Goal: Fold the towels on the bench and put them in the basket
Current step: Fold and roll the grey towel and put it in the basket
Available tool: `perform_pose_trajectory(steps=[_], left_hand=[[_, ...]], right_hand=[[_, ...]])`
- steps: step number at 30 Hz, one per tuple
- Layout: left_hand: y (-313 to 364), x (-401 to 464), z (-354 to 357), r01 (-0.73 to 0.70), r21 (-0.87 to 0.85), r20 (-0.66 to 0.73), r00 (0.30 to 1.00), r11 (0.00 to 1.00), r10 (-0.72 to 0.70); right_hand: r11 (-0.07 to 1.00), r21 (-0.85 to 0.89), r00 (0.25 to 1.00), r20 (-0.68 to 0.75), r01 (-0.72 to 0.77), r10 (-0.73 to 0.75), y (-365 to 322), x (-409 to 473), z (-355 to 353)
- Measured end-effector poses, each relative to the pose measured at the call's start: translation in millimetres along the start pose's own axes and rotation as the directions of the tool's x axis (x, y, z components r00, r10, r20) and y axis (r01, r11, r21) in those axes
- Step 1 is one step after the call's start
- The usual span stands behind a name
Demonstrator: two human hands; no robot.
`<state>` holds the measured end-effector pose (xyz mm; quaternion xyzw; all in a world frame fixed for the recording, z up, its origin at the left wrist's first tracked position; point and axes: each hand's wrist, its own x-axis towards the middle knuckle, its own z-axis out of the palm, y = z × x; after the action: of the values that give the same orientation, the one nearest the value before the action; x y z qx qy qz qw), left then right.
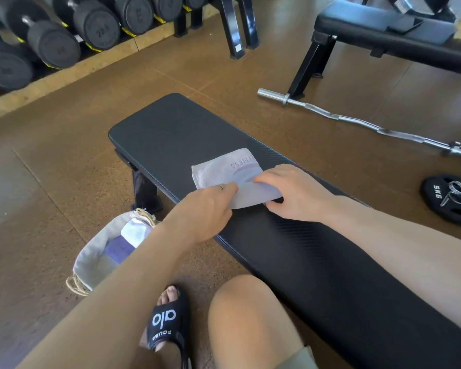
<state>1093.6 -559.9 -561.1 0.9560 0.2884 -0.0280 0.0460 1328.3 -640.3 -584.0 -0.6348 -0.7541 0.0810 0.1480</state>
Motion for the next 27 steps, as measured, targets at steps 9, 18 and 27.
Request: perform_pose_trajectory(steps=[9, 18, 27], left_hand=[[-12, -7, 9, 0.028, -0.11, -0.003, 1.0, 0.994, -0.028], [-35, -7, 3, 0.115, -0.596, -0.098, 0.972, 0.795, -0.214], [-46, 3, 14, 0.349, -0.834, 0.116, 0.868, 0.427, -0.483]], right_hand=[[0.937, 0.27, 0.964, 0.206, -0.222, 0.169, -10, 12, -22], [0.79, 0.442, 0.905, 0.245, -0.424, 0.349, -3, 29, -26], [0.697, 0.438, 0.814, 0.17, -0.568, 0.556, -16, 46, -6]])
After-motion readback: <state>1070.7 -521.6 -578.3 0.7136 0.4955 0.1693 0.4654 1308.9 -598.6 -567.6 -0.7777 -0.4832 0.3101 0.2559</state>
